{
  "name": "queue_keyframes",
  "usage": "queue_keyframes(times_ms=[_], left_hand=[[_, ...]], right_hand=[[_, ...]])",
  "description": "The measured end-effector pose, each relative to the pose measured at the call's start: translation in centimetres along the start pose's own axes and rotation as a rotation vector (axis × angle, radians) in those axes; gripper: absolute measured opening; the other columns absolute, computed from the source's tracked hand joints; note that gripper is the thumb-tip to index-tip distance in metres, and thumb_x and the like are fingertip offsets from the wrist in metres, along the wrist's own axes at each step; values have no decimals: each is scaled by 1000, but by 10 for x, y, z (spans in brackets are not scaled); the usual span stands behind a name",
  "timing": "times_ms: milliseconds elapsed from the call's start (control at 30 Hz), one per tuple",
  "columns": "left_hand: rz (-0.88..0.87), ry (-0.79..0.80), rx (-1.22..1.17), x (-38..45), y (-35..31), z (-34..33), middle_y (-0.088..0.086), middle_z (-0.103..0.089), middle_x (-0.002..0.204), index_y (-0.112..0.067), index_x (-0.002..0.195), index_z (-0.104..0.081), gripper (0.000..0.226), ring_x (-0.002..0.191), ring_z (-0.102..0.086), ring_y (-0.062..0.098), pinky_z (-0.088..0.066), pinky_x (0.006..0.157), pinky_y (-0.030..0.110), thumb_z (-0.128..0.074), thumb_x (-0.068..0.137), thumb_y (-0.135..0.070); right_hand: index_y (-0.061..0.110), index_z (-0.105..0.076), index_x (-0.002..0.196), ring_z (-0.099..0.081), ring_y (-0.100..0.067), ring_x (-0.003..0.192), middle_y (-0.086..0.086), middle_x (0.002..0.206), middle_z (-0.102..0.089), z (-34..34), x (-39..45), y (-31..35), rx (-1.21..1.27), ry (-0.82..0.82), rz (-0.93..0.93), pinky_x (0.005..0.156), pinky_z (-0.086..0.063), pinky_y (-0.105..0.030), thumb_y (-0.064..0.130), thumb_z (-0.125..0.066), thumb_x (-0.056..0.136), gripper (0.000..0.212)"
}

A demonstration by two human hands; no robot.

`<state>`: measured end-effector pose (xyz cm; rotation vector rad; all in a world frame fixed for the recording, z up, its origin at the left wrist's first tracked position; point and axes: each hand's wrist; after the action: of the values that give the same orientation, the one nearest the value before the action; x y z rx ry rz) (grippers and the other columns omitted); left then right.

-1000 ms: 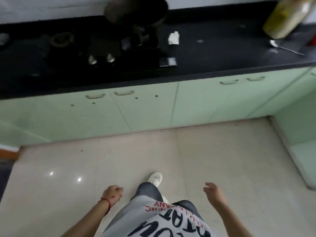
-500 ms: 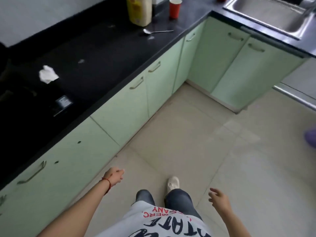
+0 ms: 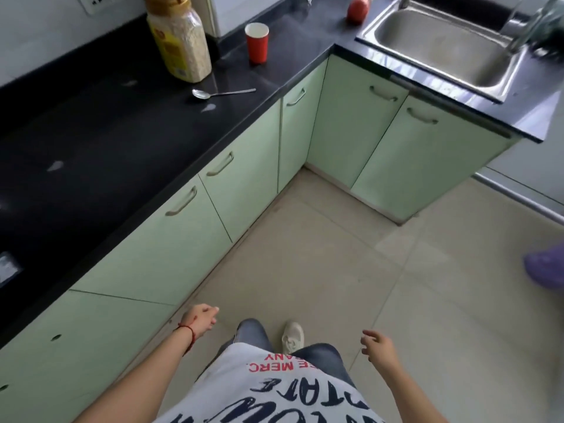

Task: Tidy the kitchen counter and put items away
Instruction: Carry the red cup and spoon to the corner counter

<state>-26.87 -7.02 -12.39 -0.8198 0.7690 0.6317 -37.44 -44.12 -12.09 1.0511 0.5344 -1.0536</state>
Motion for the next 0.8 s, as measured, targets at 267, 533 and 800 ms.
queue_keyframes(times_ms=[267, 533, 800], left_hand=[[91, -54, -109, 45, -56, 10, 4, -60, 63, -14, 69, -58, 23, 53, -50, 17, -34, 50, 20, -53, 90, -20], [140, -76, -180, 111, -142, 54, 2, -60, 67, -15, 76, -58, 20, 59, -53, 18, -38, 53, 23, -50, 92, -23], [19, 28, -208, 136, -239, 64, -1, -59, 68, -16, 73, -56, 21, 58, -51, 11, -39, 52, 18, -49, 92, -21]], right_hand=[[4, -62, 114, -56, -13, 60, -8, 82, -62, -11, 79, 140, -117, 66, 120, 53, -39, -25, 6, -50, 85, 31], [6, -62, 112, -57, -16, 62, -11, 88, -63, -40, 130, 266, -202, 99, 162, 56, -41, -24, 7, -52, 85, 29], [3, -61, 112, -62, -19, 68, -12, 93, -65, -47, 159, 368, -240, 138, 282, 73, -44, -29, 7, -50, 87, 28]])
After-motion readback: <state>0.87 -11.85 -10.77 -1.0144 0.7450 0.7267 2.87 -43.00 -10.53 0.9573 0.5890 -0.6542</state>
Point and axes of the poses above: each hand's wrist, its own x-axis towards the middle knuckle, its own z-axis out of the back of the hand, y = z × x
